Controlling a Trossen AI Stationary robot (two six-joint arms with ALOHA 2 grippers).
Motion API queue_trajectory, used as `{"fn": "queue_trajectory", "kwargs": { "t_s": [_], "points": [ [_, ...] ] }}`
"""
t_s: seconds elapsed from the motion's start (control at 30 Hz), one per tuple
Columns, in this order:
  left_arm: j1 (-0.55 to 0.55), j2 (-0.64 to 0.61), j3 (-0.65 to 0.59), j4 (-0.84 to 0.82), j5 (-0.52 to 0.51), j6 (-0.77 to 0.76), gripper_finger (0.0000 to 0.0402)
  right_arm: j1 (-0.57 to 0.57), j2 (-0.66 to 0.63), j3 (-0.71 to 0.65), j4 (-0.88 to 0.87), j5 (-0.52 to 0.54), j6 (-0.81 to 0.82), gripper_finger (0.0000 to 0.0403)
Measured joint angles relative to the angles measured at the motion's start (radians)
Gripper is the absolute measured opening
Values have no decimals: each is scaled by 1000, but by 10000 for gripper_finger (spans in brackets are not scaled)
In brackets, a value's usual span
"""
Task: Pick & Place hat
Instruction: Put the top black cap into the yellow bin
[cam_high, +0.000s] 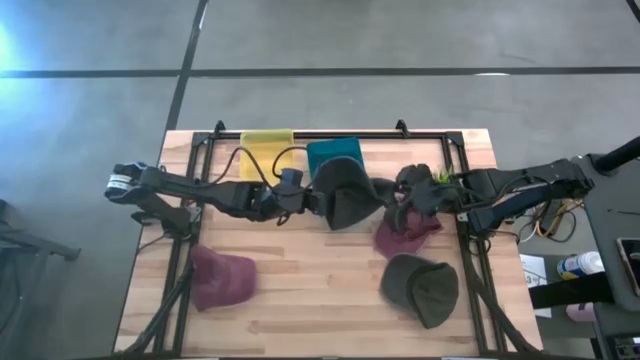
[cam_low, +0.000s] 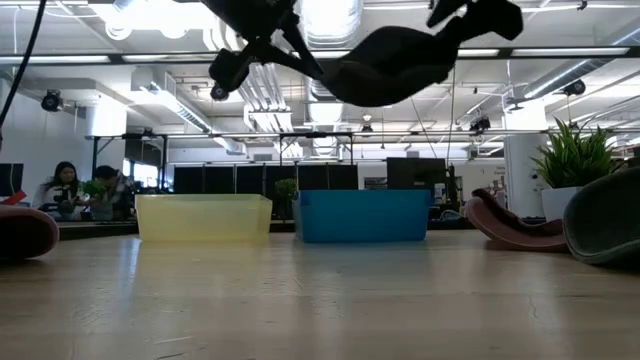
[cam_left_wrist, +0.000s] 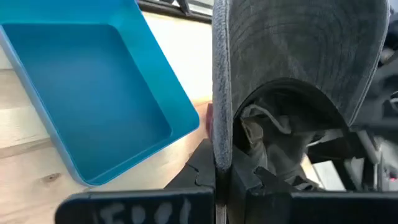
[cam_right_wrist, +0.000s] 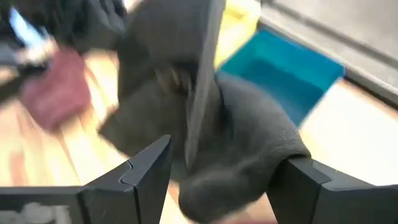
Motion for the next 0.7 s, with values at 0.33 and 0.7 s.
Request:
{"fn": "queue_trajectory", "kwargs": {
  "t_s": [0.33, 0.7],
  "points": [
    [1, 14, -1, 7, 12, -60, 5, 139, 61, -43, -7, -2, -12, 221],
    [-46, 64, -1, 6, 91, -137, 5, 171, 89, -44, -59, 158, 134, 221]
  ]
}}
